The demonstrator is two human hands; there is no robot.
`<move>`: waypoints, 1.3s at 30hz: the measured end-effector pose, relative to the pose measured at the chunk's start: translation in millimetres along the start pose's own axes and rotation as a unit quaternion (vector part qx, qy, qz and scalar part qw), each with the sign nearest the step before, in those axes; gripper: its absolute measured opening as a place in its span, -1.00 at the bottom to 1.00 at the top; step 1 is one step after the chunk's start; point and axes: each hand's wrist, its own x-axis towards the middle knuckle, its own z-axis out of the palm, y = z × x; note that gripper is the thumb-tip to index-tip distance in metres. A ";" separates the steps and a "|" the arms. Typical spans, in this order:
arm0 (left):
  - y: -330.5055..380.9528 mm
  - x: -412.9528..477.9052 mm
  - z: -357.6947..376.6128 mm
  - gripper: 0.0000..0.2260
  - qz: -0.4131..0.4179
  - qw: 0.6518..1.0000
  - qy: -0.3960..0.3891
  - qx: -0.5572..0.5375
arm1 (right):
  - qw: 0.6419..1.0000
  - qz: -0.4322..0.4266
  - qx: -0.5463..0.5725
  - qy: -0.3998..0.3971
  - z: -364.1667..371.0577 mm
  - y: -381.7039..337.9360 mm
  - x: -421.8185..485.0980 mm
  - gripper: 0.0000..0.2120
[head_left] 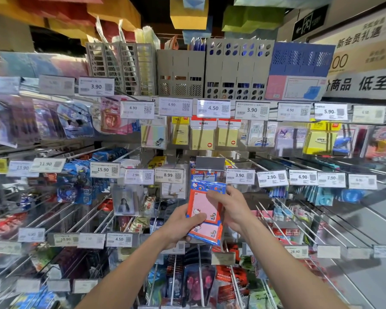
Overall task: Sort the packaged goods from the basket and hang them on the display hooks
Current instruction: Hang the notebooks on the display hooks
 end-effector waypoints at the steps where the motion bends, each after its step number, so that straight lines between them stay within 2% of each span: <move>1: 0.8 1.8 0.6 -0.80 0.004 1.000 0.005 -0.002 | 1.000 -0.002 -0.010 -0.004 -1.2 1.3 0.0 -0.77; 9: 2.2 17.1 5.4 -0.80 0.018 0.999 0.032 -0.007 | 0.994 -0.044 -0.101 0.027 -2.0 1.9 4.6 -0.88; 20: 4.3 21.7 2.0 -0.79 0.028 0.999 0.041 0.008 | 0.992 -0.037 -0.111 0.043 2.2 7.8 11.9 -0.89; 24: 6.5 26.3 2.4 -0.68 0.037 0.998 0.045 -0.009 | 0.991 -0.042 -0.114 0.052 2.2 4.9 16.3 -0.89; 28: 10.3 28.2 4.6 -0.79 0.021 0.998 0.054 0.006 | 0.992 -0.026 -0.109 0.057 2.2 5.2 20.7 -0.83; 32: 7.9 32.8 5.4 -0.78 -0.006 0.998 0.062 0.006 | 0.991 -0.007 -0.111 0.069 3.3 13.5 31.4 -0.85; 37: 4.7 42.4 -1.3 -0.84 -0.041 0.993 0.110 0.004 | 0.981 0.022 -0.135 0.134 4.8 18.4 52.6 -0.81; 39: -1.3 42.4 -6.1 -0.87 -0.058 0.990 0.131 0.016 | 0.979 0.041 -0.122 0.156 6.6 20.0 62.0 -0.86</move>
